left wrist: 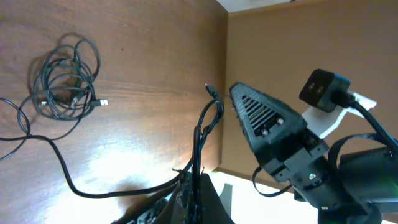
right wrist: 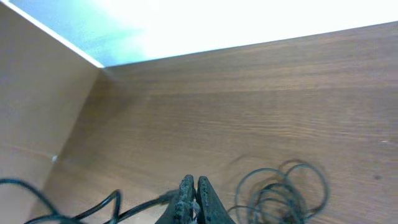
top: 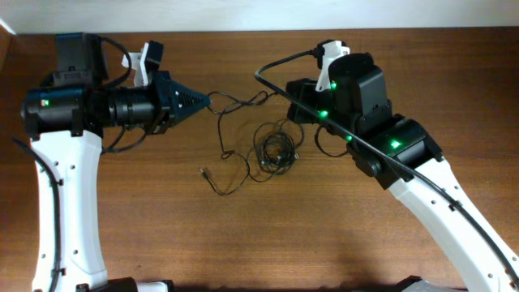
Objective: Untangle cables
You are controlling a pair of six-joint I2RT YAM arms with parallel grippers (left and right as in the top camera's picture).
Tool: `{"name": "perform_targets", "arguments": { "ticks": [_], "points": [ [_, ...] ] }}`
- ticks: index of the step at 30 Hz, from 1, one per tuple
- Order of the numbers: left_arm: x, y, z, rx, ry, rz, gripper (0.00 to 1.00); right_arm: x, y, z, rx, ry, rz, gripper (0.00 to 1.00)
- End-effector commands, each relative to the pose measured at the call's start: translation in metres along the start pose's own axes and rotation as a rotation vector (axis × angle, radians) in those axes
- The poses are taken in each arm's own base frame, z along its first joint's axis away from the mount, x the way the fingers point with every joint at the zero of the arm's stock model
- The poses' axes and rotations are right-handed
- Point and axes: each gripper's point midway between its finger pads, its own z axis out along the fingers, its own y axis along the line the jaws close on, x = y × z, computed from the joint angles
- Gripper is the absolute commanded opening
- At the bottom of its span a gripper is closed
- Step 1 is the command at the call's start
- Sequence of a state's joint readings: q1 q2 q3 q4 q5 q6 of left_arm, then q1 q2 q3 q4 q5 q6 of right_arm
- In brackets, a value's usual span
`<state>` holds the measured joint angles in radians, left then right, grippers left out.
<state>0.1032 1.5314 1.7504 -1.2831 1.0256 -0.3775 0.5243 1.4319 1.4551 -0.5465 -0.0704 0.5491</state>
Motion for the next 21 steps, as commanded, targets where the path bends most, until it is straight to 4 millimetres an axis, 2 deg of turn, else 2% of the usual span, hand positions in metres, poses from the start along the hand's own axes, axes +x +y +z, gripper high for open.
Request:
{"name": "perform_targets", "arguments": {
  "ticks": [1,5,6,9,14,18,21],
  "points": [
    [0.004,-0.006,-0.003,0.026,0.006,0.071,0.0,-0.007,-0.001,-0.001,0.014,-0.023,-0.02,0.04],
    [0.0,-0.002,-0.002,-0.006,-0.009,0.123,0.0,0.006,0.031,-0.004,-0.17,0.057,-0.023,0.07],
    [-0.002,-0.003,-0.003,-0.003,-0.016,0.124,0.0,0.01,0.045,-0.008,-0.247,0.089,-0.002,0.16],
    [-0.005,-0.006,-0.003,0.011,-0.024,0.086,0.0,0.014,0.057,-0.012,-0.312,0.133,0.086,0.35],
    [-0.01,-0.009,-0.003,0.021,-0.04,0.141,0.0,0.017,0.062,-0.014,-0.34,0.162,0.123,0.46],
    [-0.008,-0.011,0.0,0.024,-0.032,0.209,0.0,0.019,0.063,-0.014,-0.348,0.171,0.122,0.47],
    [0.001,-0.027,0.004,0.102,0.009,0.228,0.0,0.02,0.062,-0.014,-0.341,0.174,0.124,0.47]
  ]
}}
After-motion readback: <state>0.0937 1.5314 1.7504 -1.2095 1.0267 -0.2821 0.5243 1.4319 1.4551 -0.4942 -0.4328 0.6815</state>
